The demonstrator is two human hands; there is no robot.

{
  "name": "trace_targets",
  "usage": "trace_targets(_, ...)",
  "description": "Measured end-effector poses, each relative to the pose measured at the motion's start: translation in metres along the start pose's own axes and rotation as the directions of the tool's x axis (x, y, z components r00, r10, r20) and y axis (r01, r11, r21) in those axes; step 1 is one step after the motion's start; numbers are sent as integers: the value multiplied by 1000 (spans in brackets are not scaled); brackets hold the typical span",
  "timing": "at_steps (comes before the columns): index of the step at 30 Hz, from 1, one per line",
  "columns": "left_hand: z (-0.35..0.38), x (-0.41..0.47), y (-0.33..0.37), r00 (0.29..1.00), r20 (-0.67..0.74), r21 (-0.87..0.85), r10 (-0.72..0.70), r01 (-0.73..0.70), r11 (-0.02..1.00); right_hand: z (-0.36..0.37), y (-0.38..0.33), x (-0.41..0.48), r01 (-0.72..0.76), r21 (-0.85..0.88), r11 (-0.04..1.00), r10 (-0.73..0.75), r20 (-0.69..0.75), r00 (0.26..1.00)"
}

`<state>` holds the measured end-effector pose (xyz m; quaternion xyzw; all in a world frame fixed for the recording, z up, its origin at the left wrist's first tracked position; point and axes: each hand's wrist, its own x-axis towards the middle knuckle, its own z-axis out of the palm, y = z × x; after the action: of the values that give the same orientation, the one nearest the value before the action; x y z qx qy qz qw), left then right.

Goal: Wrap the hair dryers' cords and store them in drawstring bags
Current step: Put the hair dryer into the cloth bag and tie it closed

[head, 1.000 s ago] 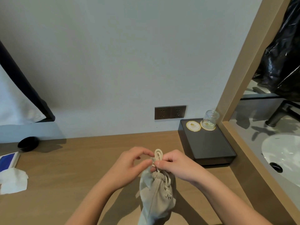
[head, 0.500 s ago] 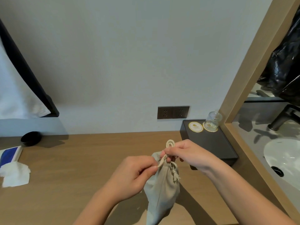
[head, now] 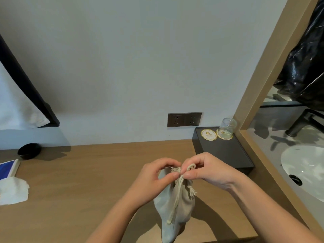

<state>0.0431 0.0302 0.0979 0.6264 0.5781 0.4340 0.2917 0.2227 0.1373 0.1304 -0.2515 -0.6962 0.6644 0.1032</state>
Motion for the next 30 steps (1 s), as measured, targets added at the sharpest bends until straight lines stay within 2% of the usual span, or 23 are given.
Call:
trace_targets(6,2,6,3,995,55,79,78,-82,994,8,8,-4,108,-22,994,-110,-184,977)
trace_targets(11,5,10,-2,996,55,105,71,-76,992,19,14,-7,181,-170,969,-229,-330,916)
trace_targets(15,7,13,-4,993,102,113,63,-74,991,18,17,-7,198,-250,948,-282,-362,889)
trace_targets(19,13,13,-8,994,89,124,58,-69,990,11,19,-5,200,-303,932,-297,-319,900)
trace_targets(25,24,14,-8,999,-3,170,52,-50,984,12,27,0,155,-601,784,-435,-353,828)
trace_targets(30,29,14,-2,991,-53,318,121,-98,943,19,44,7,98,-742,663,-547,-390,741)
